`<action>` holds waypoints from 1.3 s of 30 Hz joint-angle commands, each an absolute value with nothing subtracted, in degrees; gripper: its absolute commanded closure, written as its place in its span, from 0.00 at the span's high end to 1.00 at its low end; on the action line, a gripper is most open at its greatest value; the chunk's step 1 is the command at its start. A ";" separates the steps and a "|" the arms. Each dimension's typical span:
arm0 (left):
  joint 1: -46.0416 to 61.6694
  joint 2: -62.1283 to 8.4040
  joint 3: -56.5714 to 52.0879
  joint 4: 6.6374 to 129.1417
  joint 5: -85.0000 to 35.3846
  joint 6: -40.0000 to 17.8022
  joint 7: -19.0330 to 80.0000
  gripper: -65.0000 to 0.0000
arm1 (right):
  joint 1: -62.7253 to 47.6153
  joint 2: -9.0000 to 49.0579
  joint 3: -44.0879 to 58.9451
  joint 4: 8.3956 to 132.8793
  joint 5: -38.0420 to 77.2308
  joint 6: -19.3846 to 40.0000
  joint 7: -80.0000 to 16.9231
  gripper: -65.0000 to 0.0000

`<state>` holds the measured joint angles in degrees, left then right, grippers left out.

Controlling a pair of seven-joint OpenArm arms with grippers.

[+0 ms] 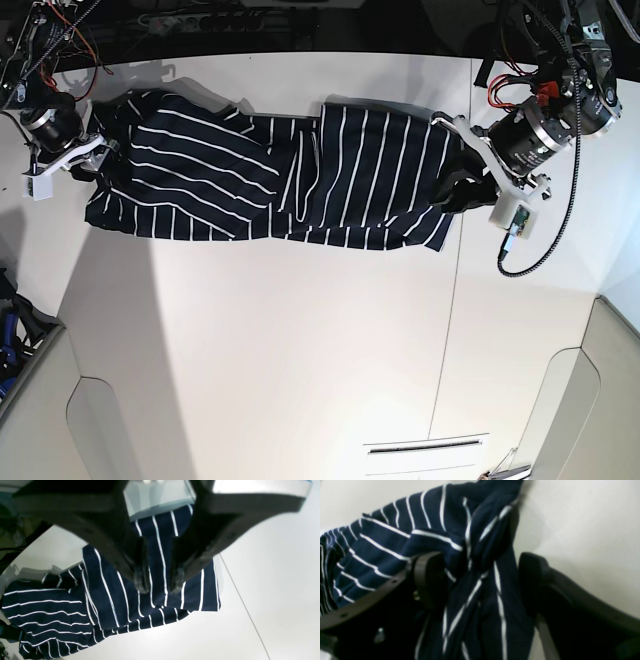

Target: Fold the T-shirt properly

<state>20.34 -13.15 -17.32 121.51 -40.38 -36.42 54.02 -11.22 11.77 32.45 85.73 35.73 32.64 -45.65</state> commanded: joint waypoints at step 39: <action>25.12 -13.43 -35.90 122.50 -51.64 -36.25 58.08 0.22 | 4.71 22.96 30.87 95.92 50.39 33.45 -58.94 0.00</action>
